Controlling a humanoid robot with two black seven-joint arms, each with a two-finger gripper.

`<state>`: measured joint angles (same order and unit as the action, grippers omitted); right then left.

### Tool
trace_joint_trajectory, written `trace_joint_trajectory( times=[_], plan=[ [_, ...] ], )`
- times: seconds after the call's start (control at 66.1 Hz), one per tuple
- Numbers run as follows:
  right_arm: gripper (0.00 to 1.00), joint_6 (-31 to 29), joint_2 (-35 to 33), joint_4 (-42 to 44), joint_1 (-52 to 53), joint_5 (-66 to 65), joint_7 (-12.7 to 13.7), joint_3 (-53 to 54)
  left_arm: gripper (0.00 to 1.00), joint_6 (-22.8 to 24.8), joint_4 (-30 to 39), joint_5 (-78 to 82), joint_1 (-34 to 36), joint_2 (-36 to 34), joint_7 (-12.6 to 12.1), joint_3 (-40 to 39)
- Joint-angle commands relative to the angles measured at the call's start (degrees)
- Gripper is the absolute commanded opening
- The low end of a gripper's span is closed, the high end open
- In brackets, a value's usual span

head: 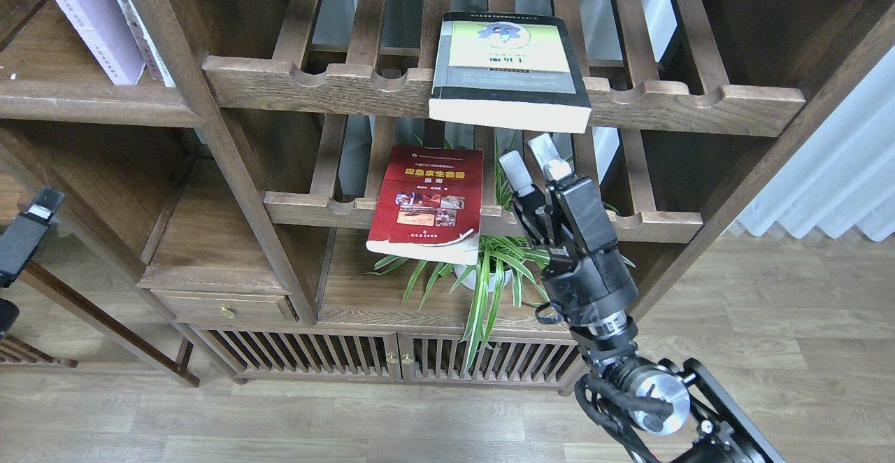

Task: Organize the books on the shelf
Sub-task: 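Reach the right gripper up to the white book on the upper shelf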

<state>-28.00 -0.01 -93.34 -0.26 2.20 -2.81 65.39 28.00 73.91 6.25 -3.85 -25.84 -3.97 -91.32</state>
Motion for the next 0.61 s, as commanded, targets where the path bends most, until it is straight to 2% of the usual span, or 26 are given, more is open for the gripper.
trace_joint_trajectory(
  times=[0.0,0.227,0.59],
  plan=[
    [0.96,0.0,0.0,0.4,2.1,-0.5,-0.1,0.2,1.00,0.0,-0.3,0.0,0.1,0.0,0.3,-0.3],
    [0.96,0.0,0.0,0.5,5.4,-1.2,-0.1,0.3,1.00,0.0,-1.3,0.0,0.1,0.0,0.1,-0.6],
    [0.99,10.3,0.0,1.4,6.0,-1.3,0.1,-0.3,1.00,0.0,-1.5,-0.1,0.1,-0.1,0.0,-1.1]
  ],
)
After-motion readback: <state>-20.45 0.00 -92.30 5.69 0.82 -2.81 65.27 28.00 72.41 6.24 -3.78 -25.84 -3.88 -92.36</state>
